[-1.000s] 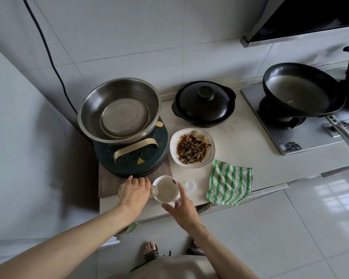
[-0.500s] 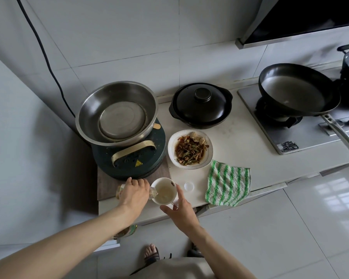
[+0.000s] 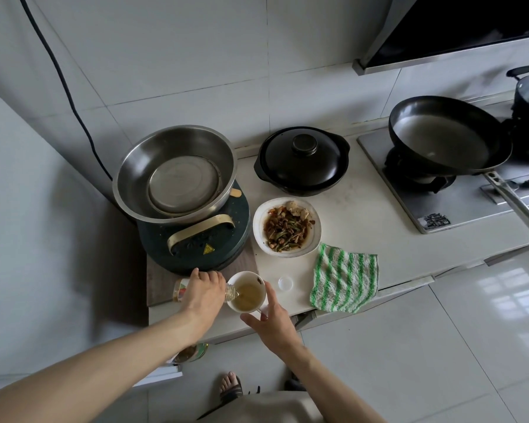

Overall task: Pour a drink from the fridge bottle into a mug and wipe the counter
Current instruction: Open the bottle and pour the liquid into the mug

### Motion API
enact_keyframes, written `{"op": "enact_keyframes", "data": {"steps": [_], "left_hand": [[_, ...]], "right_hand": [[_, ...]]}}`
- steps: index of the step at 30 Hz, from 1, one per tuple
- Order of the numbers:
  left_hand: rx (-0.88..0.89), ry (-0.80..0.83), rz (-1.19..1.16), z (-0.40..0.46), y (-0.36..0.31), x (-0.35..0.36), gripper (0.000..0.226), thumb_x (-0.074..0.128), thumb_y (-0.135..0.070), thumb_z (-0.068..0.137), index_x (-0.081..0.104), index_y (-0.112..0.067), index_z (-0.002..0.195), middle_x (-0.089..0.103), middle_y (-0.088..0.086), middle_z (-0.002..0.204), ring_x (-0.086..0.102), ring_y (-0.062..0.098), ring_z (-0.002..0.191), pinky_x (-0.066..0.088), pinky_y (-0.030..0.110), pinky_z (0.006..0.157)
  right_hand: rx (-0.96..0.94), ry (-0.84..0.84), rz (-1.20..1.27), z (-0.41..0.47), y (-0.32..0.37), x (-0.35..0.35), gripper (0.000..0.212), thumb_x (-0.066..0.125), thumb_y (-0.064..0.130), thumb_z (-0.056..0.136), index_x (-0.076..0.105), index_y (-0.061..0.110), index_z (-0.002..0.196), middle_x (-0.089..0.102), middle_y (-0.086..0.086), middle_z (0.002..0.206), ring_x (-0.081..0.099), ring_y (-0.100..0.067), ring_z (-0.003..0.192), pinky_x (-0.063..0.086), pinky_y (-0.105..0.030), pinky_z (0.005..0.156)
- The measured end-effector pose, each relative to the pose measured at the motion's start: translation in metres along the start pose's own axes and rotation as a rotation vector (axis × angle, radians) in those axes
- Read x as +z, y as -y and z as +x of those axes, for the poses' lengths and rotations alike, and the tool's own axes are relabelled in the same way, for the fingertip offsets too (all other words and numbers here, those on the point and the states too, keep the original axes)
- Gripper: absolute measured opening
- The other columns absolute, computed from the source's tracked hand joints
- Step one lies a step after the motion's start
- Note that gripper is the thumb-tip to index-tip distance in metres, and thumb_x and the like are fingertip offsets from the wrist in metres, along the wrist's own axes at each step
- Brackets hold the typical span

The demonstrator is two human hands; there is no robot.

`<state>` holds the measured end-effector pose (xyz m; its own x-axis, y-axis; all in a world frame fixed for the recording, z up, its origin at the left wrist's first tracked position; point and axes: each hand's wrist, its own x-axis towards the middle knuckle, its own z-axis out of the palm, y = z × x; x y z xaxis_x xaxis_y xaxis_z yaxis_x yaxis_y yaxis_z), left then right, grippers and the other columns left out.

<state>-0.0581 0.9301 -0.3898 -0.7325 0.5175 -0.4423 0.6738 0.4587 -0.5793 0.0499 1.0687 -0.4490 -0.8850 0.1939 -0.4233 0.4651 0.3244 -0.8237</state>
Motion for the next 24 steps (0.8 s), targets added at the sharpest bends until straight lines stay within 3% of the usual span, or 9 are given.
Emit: {"op": "enact_keyframes", "data": {"steps": [6, 13, 17, 24], "left_hand": [[0.008, 0.001, 0.025, 0.002, 0.002, -0.003, 0.063, 0.059, -0.012, 0.097, 0.026, 0.006, 0.147, 0.050, 0.027, 0.141, 0.053, 0.040, 0.127, 0.039, 0.049, 0.112], [0.006, 0.012, 0.058, 0.001, 0.003, -0.007, 0.067, 0.063, -0.013, 0.096, 0.025, 0.007, 0.148, 0.049, 0.027, 0.142, 0.052, 0.041, 0.129, 0.040, 0.049, 0.112], [0.010, 0.015, 0.068, 0.000, 0.004, -0.007, 0.068, 0.063, -0.012, 0.096, 0.025, 0.006, 0.148, 0.048, 0.027, 0.142, 0.051, 0.041, 0.129, 0.039, 0.049, 0.113], [0.011, 0.025, 0.089, -0.002, 0.003, -0.012, 0.071, 0.064, -0.014, 0.095, 0.022, 0.007, 0.149, 0.047, 0.028, 0.144, 0.050, 0.042, 0.131, 0.039, 0.049, 0.114]], "right_hand": [[0.001, -0.010, -0.021, -0.001, 0.000, 0.002, 0.092, 0.073, 0.039, 0.089, 0.013, 0.030, 0.158, 0.062, 0.004, 0.097, 0.052, -0.012, 0.077, 0.045, -0.032, 0.075], [-0.027, -0.010, -0.081, 0.000, 0.001, 0.001, 0.092, 0.073, 0.041, 0.090, 0.013, 0.029, 0.158, 0.067, -0.005, 0.117, 0.057, -0.013, 0.088, 0.051, -0.038, 0.085], [-0.022, -0.048, -0.162, -0.002, 0.000, -0.001, 0.095, 0.072, 0.046, 0.088, 0.012, 0.030, 0.159, 0.050, -0.009, 0.139, 0.056, -0.026, 0.122, 0.049, -0.040, 0.097], [-0.071, -0.091, -0.457, -0.001, 0.004, 0.001, 0.100, 0.062, 0.057, 0.091, -0.004, 0.025, 0.159, 0.040, -0.007, 0.142, 0.065, -0.029, 0.108, 0.055, -0.041, 0.078]]}}
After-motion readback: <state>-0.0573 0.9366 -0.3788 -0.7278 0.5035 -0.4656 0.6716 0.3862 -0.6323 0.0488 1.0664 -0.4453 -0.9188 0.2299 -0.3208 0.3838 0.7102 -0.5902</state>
